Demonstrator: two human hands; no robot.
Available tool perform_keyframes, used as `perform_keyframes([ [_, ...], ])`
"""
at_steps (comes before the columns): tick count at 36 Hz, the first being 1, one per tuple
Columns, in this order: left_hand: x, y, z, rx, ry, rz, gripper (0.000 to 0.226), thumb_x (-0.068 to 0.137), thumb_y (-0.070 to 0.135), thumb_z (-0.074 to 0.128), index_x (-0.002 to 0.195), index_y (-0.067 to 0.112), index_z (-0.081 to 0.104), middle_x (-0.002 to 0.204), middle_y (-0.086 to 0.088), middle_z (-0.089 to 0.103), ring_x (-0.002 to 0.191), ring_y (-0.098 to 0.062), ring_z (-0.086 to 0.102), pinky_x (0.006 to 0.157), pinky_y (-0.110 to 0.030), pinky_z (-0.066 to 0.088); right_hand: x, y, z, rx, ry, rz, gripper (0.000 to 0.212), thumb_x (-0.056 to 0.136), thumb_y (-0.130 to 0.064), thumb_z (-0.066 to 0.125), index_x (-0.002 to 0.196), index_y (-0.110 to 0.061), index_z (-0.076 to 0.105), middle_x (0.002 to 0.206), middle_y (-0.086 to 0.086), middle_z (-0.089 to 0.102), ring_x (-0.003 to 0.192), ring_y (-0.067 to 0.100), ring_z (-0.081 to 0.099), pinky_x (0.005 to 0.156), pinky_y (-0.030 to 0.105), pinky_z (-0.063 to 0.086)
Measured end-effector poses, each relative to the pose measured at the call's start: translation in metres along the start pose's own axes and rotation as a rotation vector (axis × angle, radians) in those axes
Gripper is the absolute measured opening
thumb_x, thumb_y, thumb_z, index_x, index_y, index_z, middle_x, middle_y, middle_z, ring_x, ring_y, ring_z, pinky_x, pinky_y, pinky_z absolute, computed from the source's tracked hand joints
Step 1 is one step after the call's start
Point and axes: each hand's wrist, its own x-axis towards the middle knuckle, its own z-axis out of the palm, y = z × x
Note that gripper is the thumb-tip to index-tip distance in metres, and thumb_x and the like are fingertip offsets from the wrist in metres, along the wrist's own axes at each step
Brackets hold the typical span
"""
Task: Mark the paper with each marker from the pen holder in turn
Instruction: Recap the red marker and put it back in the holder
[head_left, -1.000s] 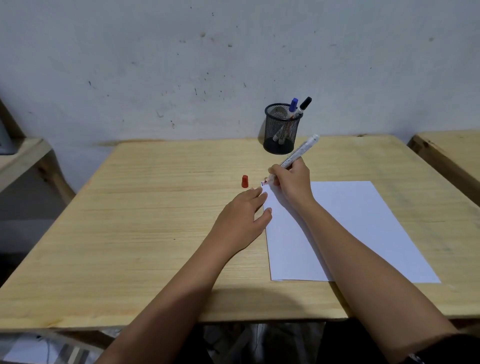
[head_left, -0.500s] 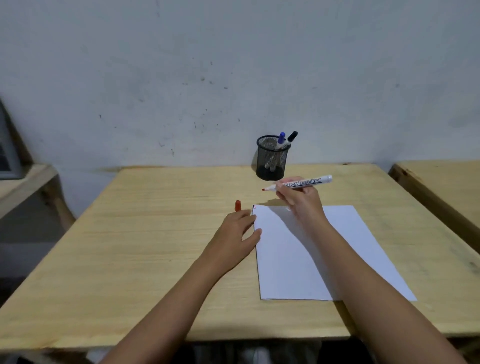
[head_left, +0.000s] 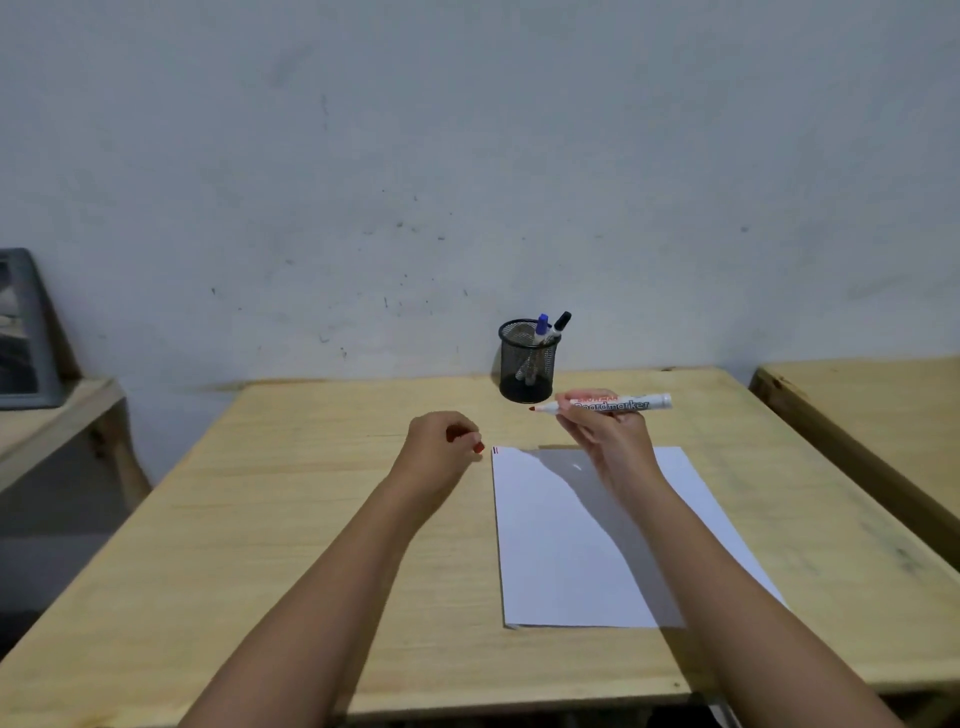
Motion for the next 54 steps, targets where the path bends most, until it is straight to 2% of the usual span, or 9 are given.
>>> perform_keyframes([
  [3,0.001,0.01,-0.002,-0.339,0.0,-0.046,0.007,0.087,0.004,0.061,0.09,0.004,0.068,0.084,-0.005,0.068,0.078,-0.015,0.065,0.062,-0.009,0.052,-0.001,-0.002,0.001,0.024,-0.008,-0.004,0.014,0.08,0.008,0.063,0.077,-0.006,0.063,0.074,0.005,0.069,0.08,0.015,0.069,0.087,0.024,0.055],
  [6,0.002,0.018,0.0,-0.585,-0.025,-0.078,0.008,0.086,0.005,0.063,0.091,0.006,0.069,0.096,-0.009,0.068,0.08,-0.009,0.068,0.076,-0.011,0.054,-0.004,-0.003,0.005,0.036,-0.028,-0.021,0.015,0.08,0.008,0.063,0.077,-0.007,0.064,0.072,0.003,0.07,0.082,0.016,0.068,0.087,0.024,0.055],
  [9,0.0,0.024,0.005,-0.71,-0.063,-0.082,0.008,0.086,0.002,0.062,0.089,0.005,0.068,0.091,-0.007,0.068,0.076,-0.005,0.068,0.075,-0.012,0.054,-0.007,-0.005,0.009,0.05,-0.045,-0.032,0.013,0.081,0.007,0.063,0.079,-0.006,0.063,0.073,0.005,0.069,0.08,0.014,0.07,0.086,0.023,0.056],
  [20,-0.011,0.04,0.008,-0.801,-0.146,-0.045,0.009,0.084,0.003,0.065,0.089,0.008,0.071,0.09,-0.007,0.07,0.082,-0.01,0.069,0.086,-0.017,0.054,-0.014,-0.013,0.017,0.065,-0.135,-0.004,0.012,0.081,0.007,0.061,0.083,-0.004,0.062,0.074,0.006,0.072,0.081,0.015,0.07,0.08,0.02,0.056],
  [32,-0.019,0.034,0.004,-0.797,-0.1,0.039,0.009,0.083,0.003,0.065,0.09,0.006,0.071,0.092,-0.01,0.07,0.08,-0.011,0.07,0.082,-0.017,0.055,-0.017,-0.013,0.021,-0.052,-0.181,-0.023,0.014,0.076,0.006,0.068,0.083,-0.006,0.066,0.084,0.008,0.073,0.09,0.02,0.068,0.085,0.024,0.056],
  [39,-0.011,0.041,-0.01,-0.849,-0.02,0.069,0.012,0.084,0.0,0.062,0.09,0.006,0.069,0.088,-0.005,0.071,0.076,-0.009,0.07,0.077,-0.015,0.055,-0.01,-0.031,0.014,0.046,-0.188,0.041,0.024,0.079,0.003,0.064,0.103,0.006,0.064,0.089,0.011,0.074,0.086,0.019,0.071,0.088,0.022,0.054],
  [44,0.0,0.048,-0.021,-0.786,0.034,0.104,0.012,0.085,0.0,0.062,0.09,0.007,0.069,0.09,-0.005,0.069,0.078,-0.006,0.069,0.084,-0.018,0.055,-0.006,-0.034,0.002,-0.241,-0.178,0.009,0.024,0.07,-0.002,0.075,0.094,-0.003,0.072,0.09,0.012,0.071,0.084,0.019,0.067,0.084,0.023,0.056],
  [48,0.008,0.06,-0.017,-0.681,0.053,0.146,0.011,0.084,0.0,0.064,0.087,0.008,0.07,0.074,0.003,0.072,0.074,-0.01,0.069,0.083,-0.021,0.057,-0.004,-0.035,0.007,-0.639,-0.211,-0.064,0.016,0.069,0.003,0.076,0.08,-0.007,0.072,0.066,0.002,0.067,0.057,0.012,0.057,0.049,0.022,0.045],
  [54,0.02,0.078,0.0,-0.587,0.013,0.175,0.01,0.084,-0.001,0.064,0.091,0.006,0.068,0.084,-0.008,0.067,0.076,-0.014,0.067,0.075,-0.02,0.057,0.006,-0.037,0.013,-1.066,-0.27,-0.152,0.027,0.071,0.0,0.069,0.09,-0.018,0.063,0.079,-0.004,0.06,0.065,0.012,0.059,0.061,0.028,0.052],
])
